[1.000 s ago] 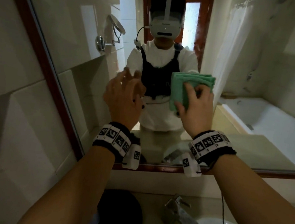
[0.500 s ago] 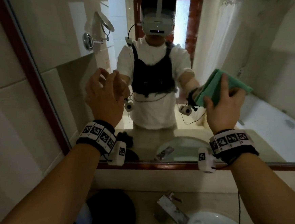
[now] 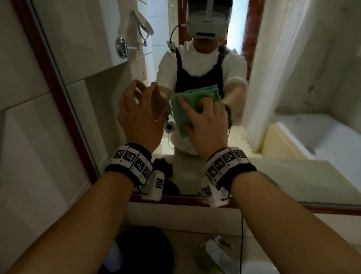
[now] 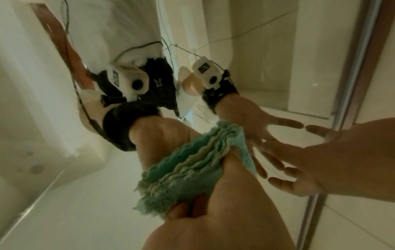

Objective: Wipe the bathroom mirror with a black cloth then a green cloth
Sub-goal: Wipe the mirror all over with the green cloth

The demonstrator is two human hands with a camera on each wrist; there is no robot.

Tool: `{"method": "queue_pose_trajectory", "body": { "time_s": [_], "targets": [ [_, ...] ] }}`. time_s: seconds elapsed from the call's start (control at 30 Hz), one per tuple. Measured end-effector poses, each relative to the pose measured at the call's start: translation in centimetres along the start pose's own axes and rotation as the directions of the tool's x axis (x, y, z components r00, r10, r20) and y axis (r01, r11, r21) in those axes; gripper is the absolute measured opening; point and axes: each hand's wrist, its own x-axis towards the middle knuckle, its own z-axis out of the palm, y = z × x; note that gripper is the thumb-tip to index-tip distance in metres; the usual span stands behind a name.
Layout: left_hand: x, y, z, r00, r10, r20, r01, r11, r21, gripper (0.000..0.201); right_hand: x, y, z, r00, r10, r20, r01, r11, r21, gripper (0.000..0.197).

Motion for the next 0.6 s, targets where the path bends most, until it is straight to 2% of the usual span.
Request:
{"method": "queue_pose_trajectory", "body": {
  "time_s": [0.1, 0.17, 0.27, 0.37, 0.47, 0.6],
  "targets": [
    [0.0, 0.2, 0.3, 0.999, 0.008, -0.033, -0.007, 1.0, 0.014, 0.078, -1.4, 3.6, -1.1, 0.996, 0.083, -0.039, -0.08, 0.994, 0.071, 0.08],
    [-0.2, 0.8, 0.5, 0.999, -0.033, -0.033, 0.033, 0.999, -0.001, 0.077, -2.6, 6.7, -2.0, 0.989, 0.145, -0.033, -0.142, 0.987, 0.076, 0.084],
    [-1.0, 2.3, 1.0, 0.999, -0.048, -0.025, 0.048, 0.999, 0.0, 0.072, -4.9, 11.8, -3.3, 0.962, 0.271, -0.034, -0.268, 0.96, 0.081, 0.085],
    [-2.2, 4.0, 1.7, 1.0, -0.008, -0.017, 0.008, 1.0, 0.017, 0.066, -7.2, 16.8, -4.6, 0.906, 0.423, -0.034, -0.416, 0.901, 0.127, 0.087],
    [-3.0, 5.3, 2.5, 1.0, -0.023, 0.016, 0.022, 0.999, 0.025, 0.069, -9.4, 21.2, -5.8, 0.83, 0.557, -0.023, -0.548, 0.823, 0.15, 0.091],
    [-3.2, 6.6, 3.0, 0.998, -0.051, 0.022, 0.05, 0.999, 0.018, 0.076, -11.6, 25.2, -6.6, 0.761, 0.649, -0.008, -0.64, 0.753, 0.154, 0.091]
  ]
}}
